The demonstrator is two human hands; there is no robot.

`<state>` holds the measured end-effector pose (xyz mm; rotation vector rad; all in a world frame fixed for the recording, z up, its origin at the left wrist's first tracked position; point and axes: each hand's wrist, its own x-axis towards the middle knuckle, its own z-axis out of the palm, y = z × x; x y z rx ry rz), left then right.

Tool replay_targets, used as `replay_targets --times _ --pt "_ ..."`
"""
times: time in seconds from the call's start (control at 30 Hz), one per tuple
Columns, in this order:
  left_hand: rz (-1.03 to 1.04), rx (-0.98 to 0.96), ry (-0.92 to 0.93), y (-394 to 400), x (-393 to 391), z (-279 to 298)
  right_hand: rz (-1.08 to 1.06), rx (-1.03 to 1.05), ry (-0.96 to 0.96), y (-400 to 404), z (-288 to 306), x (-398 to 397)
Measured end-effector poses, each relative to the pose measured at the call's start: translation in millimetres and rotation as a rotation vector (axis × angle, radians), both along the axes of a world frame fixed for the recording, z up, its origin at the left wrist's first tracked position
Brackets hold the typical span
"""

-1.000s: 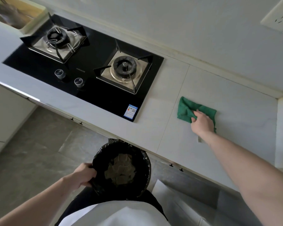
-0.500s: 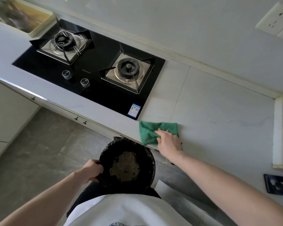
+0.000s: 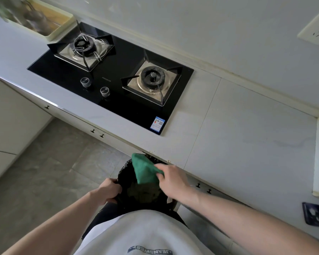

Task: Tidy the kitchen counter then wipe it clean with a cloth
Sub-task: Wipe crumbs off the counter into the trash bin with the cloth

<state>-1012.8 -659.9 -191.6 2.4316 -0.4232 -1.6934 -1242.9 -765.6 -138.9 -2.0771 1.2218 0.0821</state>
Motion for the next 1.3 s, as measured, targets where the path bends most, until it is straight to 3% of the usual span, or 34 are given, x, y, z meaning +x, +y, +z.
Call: replay_targets --times 0.2,0.4,0.6,0.83,1.07,1.3 --pt "0.002 0.004 -0.008 1 -1 -3 -0.204 -0.155 -0.113 -72 35 -20" --pt "-0.01 0.005 -0.011 1 0 -3 -0.366 -0.315 -0.044 -124 37 -38" --pt "-0.01 0.016 0.0 1 2 -5 -0.282 -0.2 0.194 -111 -8 -43" --pt "-0.013 0.016 0.012 0 4 -6 -0.033 -0.239 0.247 -55 -18 -18" --pt "0.007 0.015 0.026 2 6 -14 0.054 0.063 0.077 9 -19 10" --pt "0.006 0.003 0.039 3 7 -12 -0.094 -0.077 -0.096 -42 11 3"
